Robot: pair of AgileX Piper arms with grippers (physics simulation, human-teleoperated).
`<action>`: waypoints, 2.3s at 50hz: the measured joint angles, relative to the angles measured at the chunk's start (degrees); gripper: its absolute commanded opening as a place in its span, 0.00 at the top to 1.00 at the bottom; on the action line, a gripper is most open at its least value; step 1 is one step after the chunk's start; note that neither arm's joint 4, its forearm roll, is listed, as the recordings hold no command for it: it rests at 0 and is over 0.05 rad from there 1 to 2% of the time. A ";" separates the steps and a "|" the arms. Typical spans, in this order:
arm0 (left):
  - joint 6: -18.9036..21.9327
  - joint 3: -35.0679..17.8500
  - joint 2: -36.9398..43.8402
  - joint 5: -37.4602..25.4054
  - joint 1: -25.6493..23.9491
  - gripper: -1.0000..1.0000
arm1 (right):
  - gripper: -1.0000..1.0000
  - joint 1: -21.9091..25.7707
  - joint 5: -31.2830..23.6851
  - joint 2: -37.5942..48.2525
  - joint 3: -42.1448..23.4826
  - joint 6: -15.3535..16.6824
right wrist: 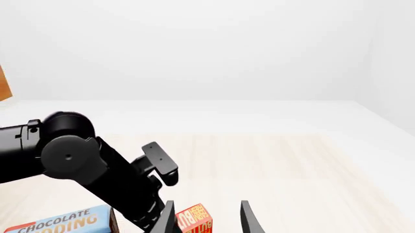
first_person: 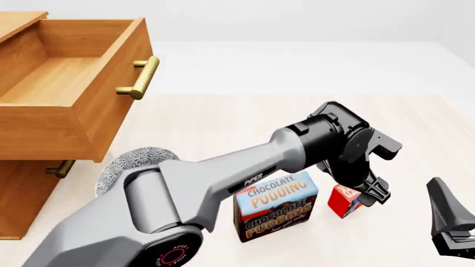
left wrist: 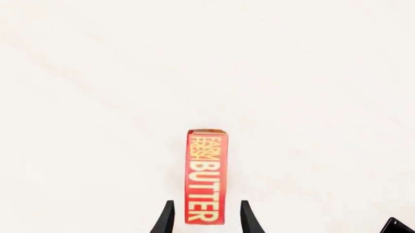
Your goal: Put the butter at the back in the top drawer of the cabinet and close it.
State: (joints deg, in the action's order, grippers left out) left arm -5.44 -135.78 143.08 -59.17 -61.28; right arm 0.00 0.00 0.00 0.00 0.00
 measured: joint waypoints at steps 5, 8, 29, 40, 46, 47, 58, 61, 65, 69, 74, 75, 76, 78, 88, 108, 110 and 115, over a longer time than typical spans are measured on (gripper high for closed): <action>-0.18 -0.60 0.54 -0.19 -0.05 0.00 | 0.00 0.00 0.00 0.00 0.00 0.00; -0.27 -1.00 0.87 -0.33 -0.10 0.00 | 0.00 0.00 0.00 0.00 0.00 0.00; -0.65 -2.21 2.16 -0.50 0.04 0.00 | 0.00 0.00 0.00 0.00 0.00 0.00; -0.72 -1.32 1.96 0.15 0.38 0.00 | 0.00 0.00 0.00 0.00 0.00 0.00; -0.81 -1.40 2.28 0.23 0.44 0.00 | 0.00 0.00 0.00 0.00 0.00 0.00; -0.82 -1.45 2.36 0.22 0.45 0.00 | 0.00 0.00 0.00 0.00 0.00 0.00; -1.03 -2.12 3.20 0.14 0.44 0.00 | 0.00 0.00 0.00 0.00 0.00 0.00; -1.10 -2.18 3.37 0.19 0.41 0.00 | 0.00 0.00 0.00 0.00 0.00 0.00; -1.23 -2.10 3.50 0.33 0.37 0.00 | 0.00 0.00 0.00 0.00 0.00 0.00; -1.36 -1.90 3.57 0.53 0.33 0.00 | 0.00 0.00 0.00 0.00 0.00 0.00; -1.53 -1.66 3.69 0.79 0.28 0.00 | 0.00 0.00 0.00 0.00 0.00 0.00; -1.57 -1.63 3.72 0.84 0.27 0.00 | 0.00 0.00 0.00 0.00 0.00 0.00; -1.62 -1.61 3.75 0.88 0.26 0.00 | 0.00 0.00 0.00 0.00 0.00 0.00; -1.68 -1.55 3.81 0.96 0.24 0.00 | 0.00 0.00 0.00 0.00 0.00 0.00; -1.80 -1.08 4.08 1.48 0.21 0.00 | 0.00 0.00 0.00 0.00 0.00 0.00; -2.53 -1.50 4.42 1.23 0.07 1.00 | 0.00 0.00 0.00 0.00 0.00 0.00; -2.49 -1.56 4.45 1.18 0.07 1.00 | 0.00 0.00 0.00 0.00 0.00 0.00; -2.53 -1.62 4.47 1.14 0.04 1.00 | 0.00 0.00 0.00 0.00 0.00 0.00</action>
State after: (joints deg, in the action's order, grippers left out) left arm -7.97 -137.40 147.55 -58.03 -61.25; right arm 0.00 0.00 0.00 0.00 0.00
